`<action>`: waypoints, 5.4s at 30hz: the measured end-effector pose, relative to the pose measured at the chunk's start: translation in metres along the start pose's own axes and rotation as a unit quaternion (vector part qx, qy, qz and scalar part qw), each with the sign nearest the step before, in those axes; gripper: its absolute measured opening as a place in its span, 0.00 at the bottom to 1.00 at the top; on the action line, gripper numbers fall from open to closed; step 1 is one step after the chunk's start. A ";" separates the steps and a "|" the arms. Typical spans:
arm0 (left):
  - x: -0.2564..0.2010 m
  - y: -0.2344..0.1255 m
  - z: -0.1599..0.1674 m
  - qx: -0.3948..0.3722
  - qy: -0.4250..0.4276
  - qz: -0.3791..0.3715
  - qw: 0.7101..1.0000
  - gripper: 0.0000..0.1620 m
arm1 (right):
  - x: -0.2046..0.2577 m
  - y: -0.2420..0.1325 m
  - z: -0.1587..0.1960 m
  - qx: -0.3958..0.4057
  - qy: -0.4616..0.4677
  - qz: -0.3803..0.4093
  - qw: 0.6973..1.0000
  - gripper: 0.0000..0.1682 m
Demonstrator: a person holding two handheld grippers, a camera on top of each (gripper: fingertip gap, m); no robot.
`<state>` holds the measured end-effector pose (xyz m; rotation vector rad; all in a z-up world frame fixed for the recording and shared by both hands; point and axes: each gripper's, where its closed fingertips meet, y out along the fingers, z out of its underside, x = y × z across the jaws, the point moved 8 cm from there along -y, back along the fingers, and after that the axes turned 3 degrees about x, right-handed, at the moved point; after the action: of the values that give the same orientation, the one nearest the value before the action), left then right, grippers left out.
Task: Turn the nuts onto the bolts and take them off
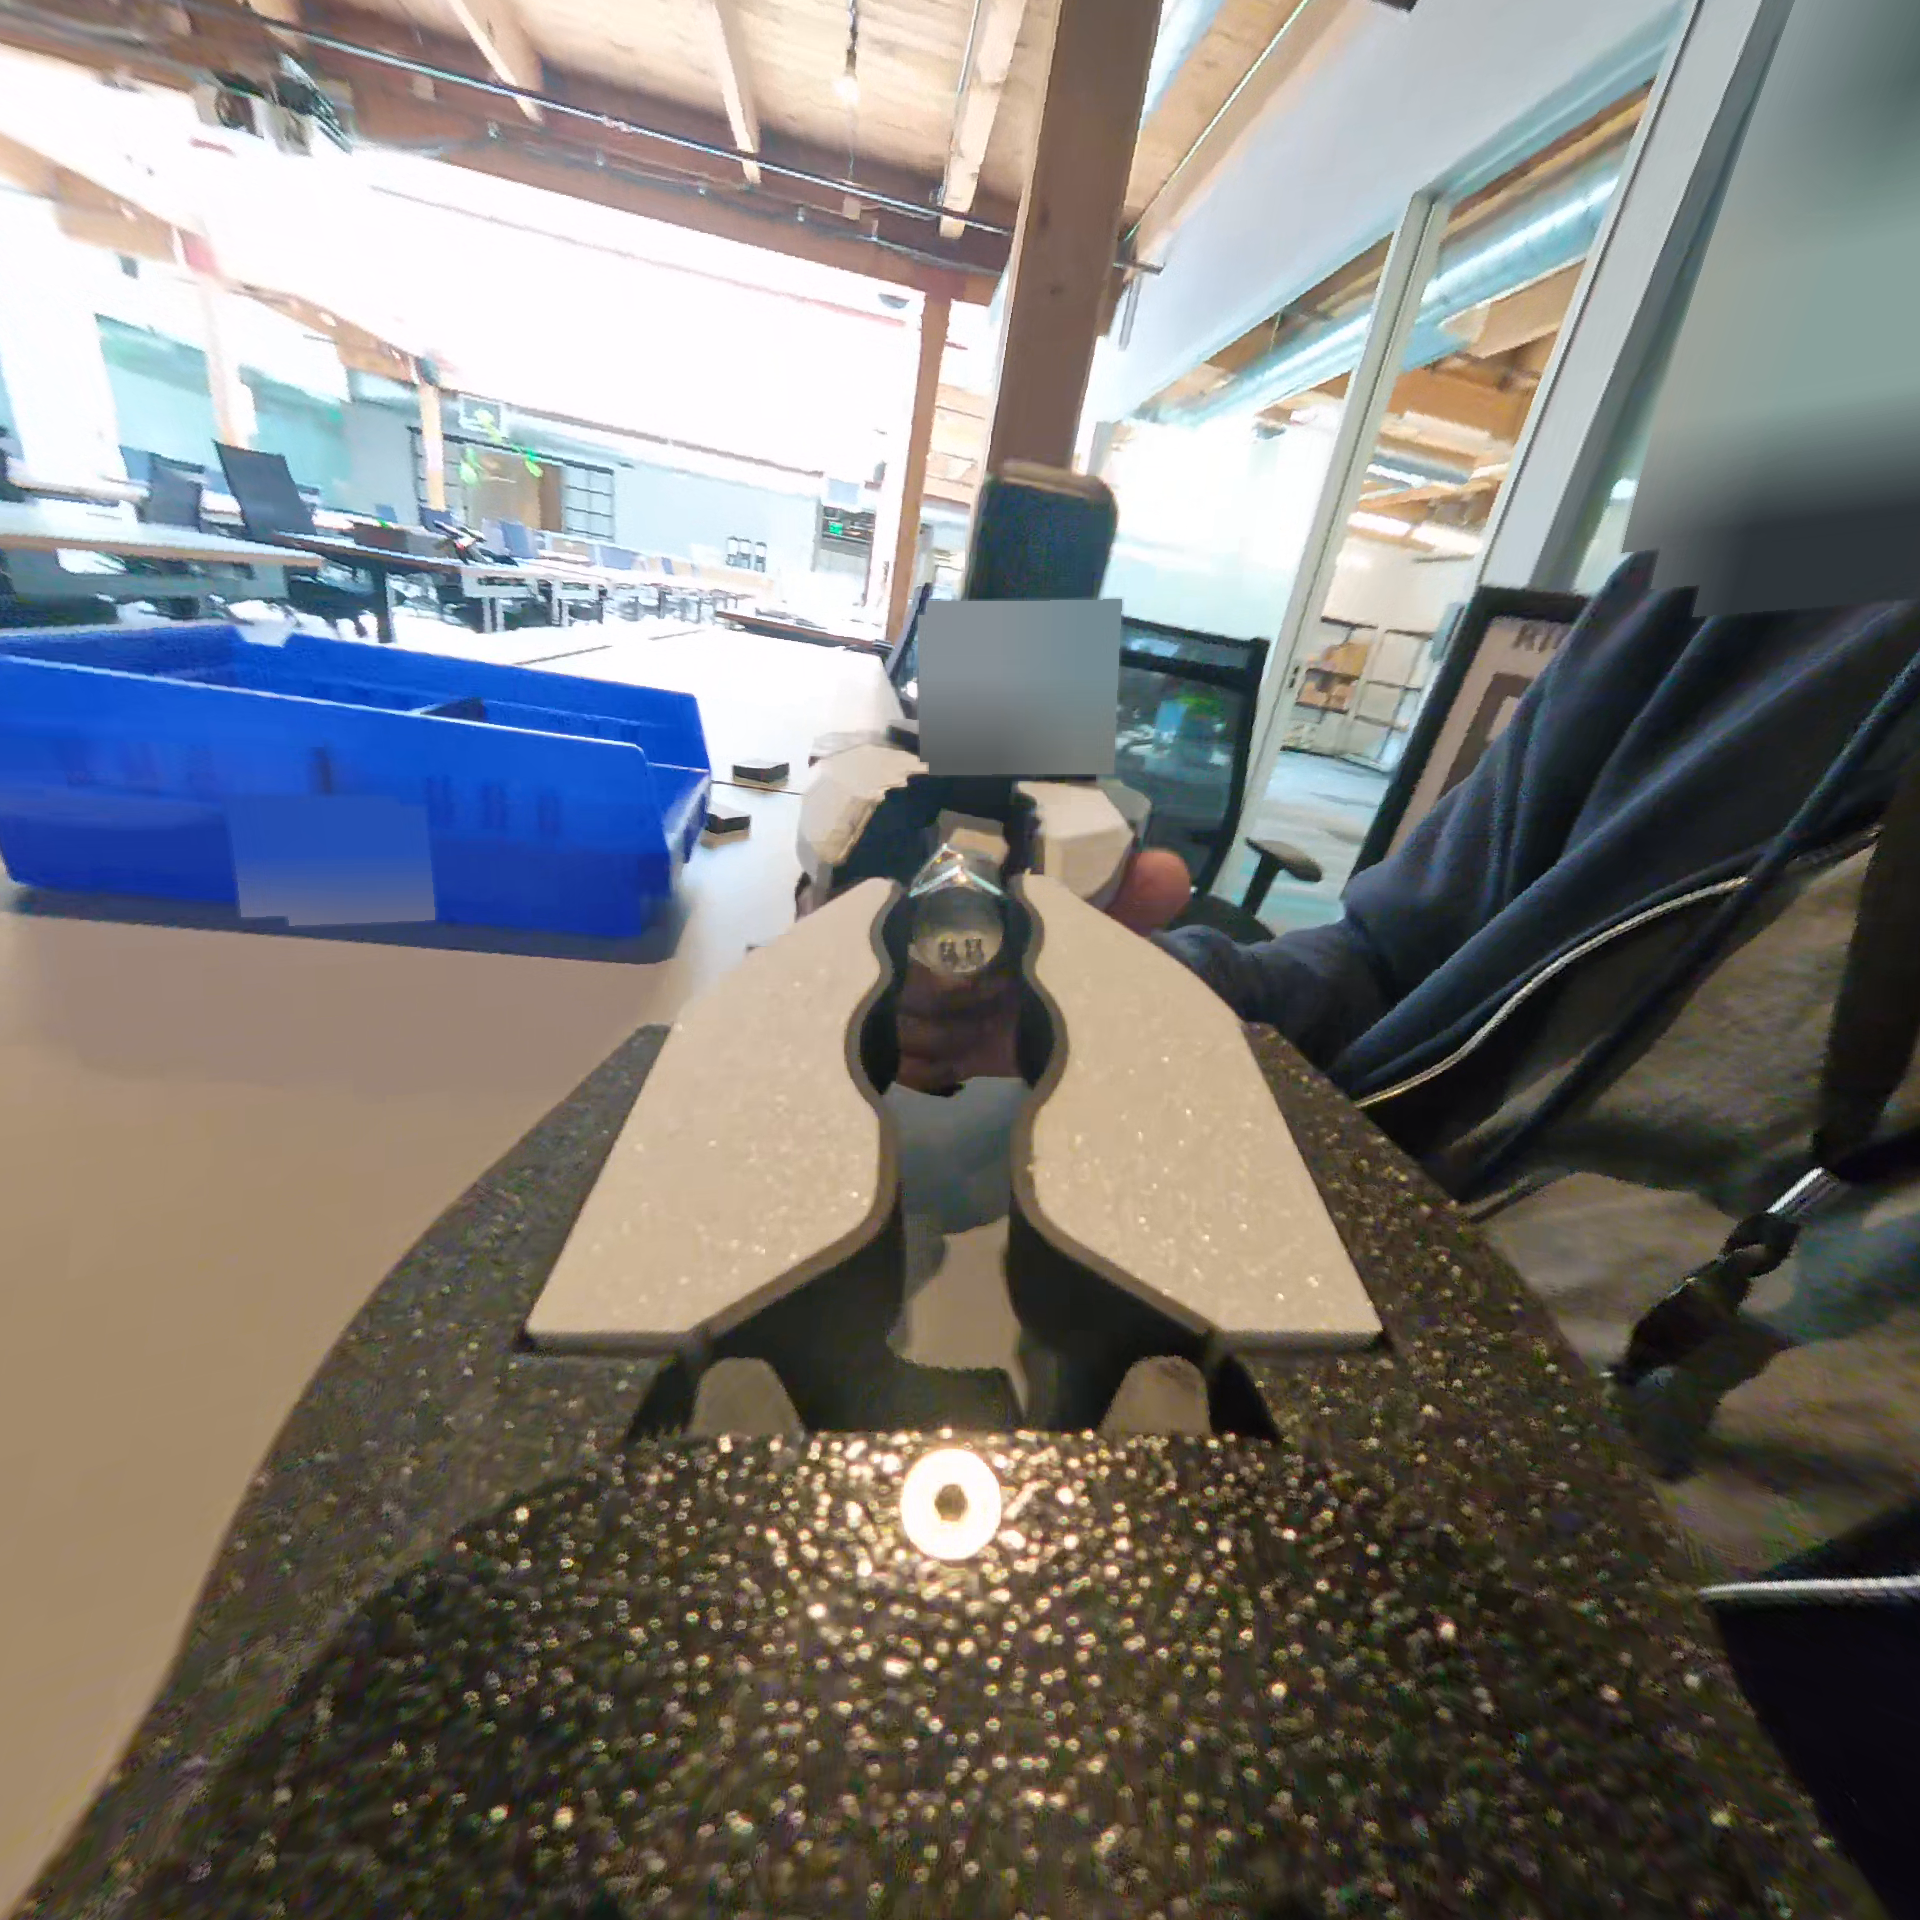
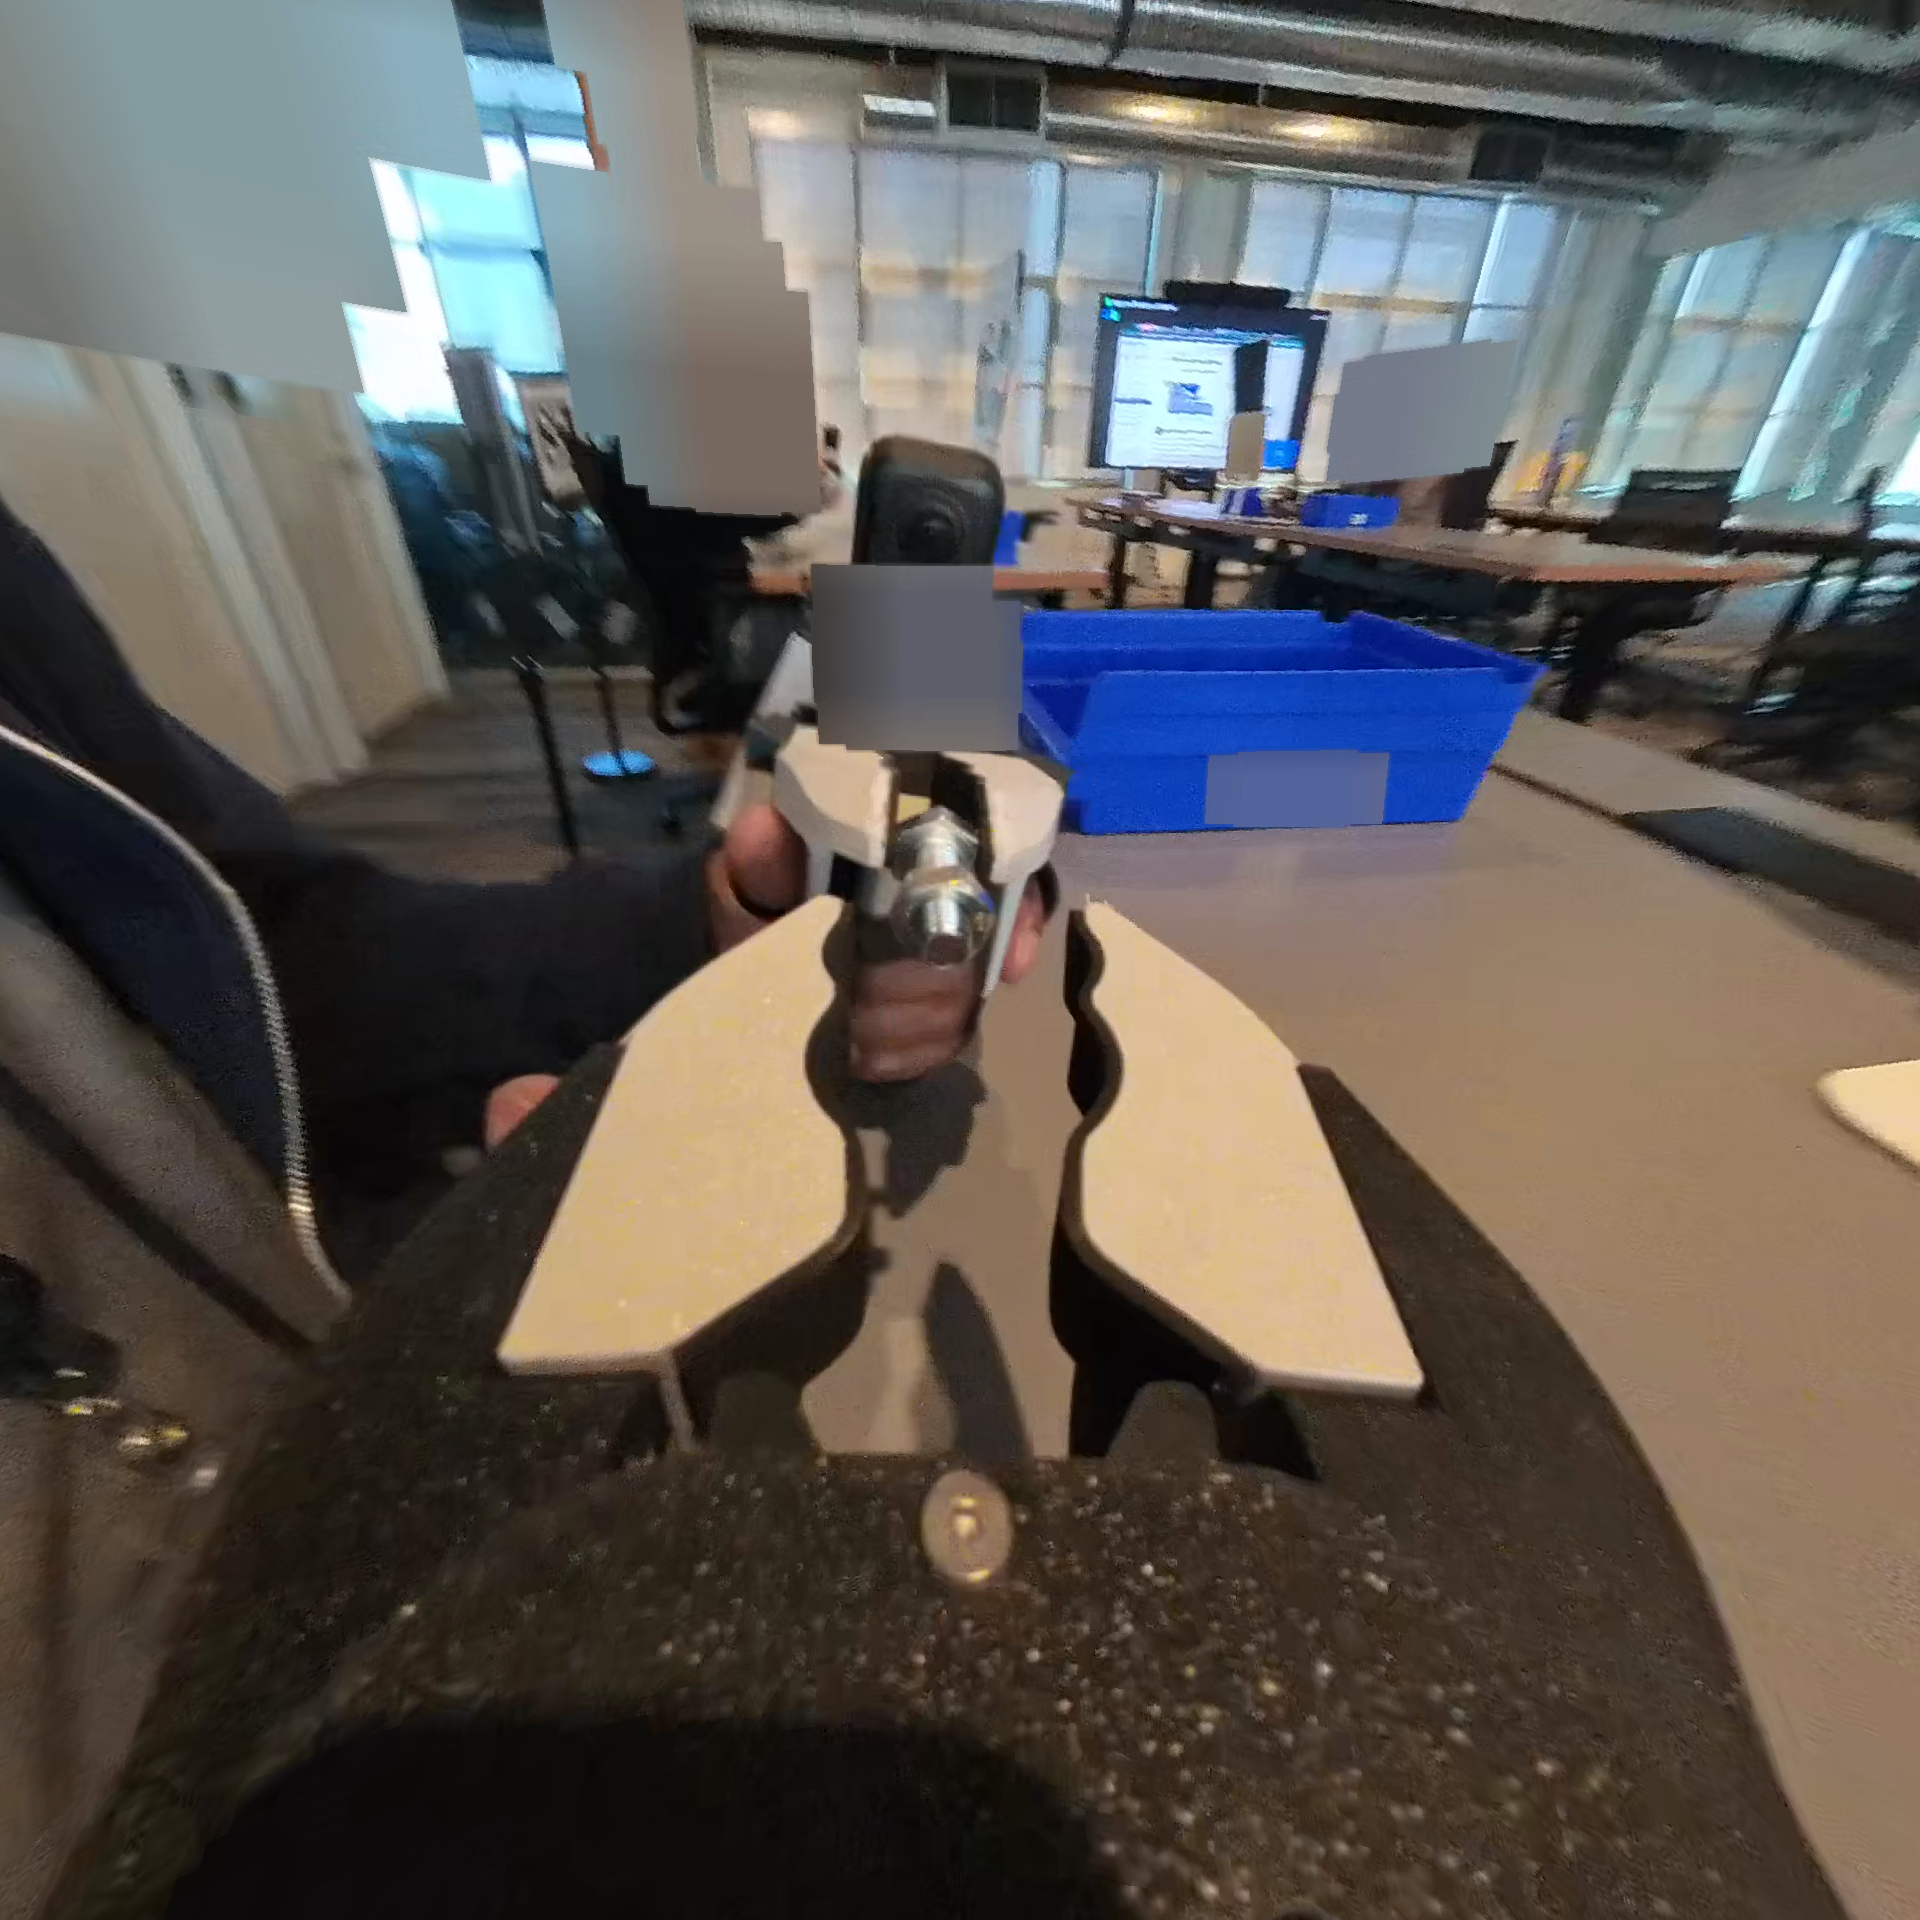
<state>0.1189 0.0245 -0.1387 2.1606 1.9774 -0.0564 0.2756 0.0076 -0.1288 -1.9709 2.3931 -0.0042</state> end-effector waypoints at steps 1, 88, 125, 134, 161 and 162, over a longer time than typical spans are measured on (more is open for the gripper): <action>-0.001 0.000 -0.001 0.003 0.013 -0.006 1.000 0.11 | -0.001 -0.001 0.000 -0.010 0.026 -0.016 0.999 0.22; 0.021 0.000 -0.036 -0.059 0.158 -0.172 0.970 0.11 | -0.056 0.007 -0.025 -0.006 0.121 -0.147 0.982 0.17; 0.019 0.035 -0.047 0.034 0.220 -0.120 0.968 0.10 | -0.066 -0.021 -0.014 -0.074 0.216 -0.147 0.962 0.22; 0.047 0.046 -0.055 0.024 0.256 -0.035 0.966 0.11 | -0.069 -0.026 -0.008 -0.063 0.182 -0.153 0.969 0.23; 0.073 0.073 -0.035 -0.066 0.148 -0.008 0.987 0.11 | -0.090 -0.052 0.010 -0.067 0.140 -0.062 0.986 0.22; 0.069 0.072 -0.038 -0.064 0.147 -0.012 0.987 0.11 | -0.089 -0.053 0.009 -0.075 0.139 -0.065 0.985 0.22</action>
<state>0.1927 0.0932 -0.1041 2.1657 2.0919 0.3972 0.3447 0.0853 -0.1336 -2.3332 2.4853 -0.1139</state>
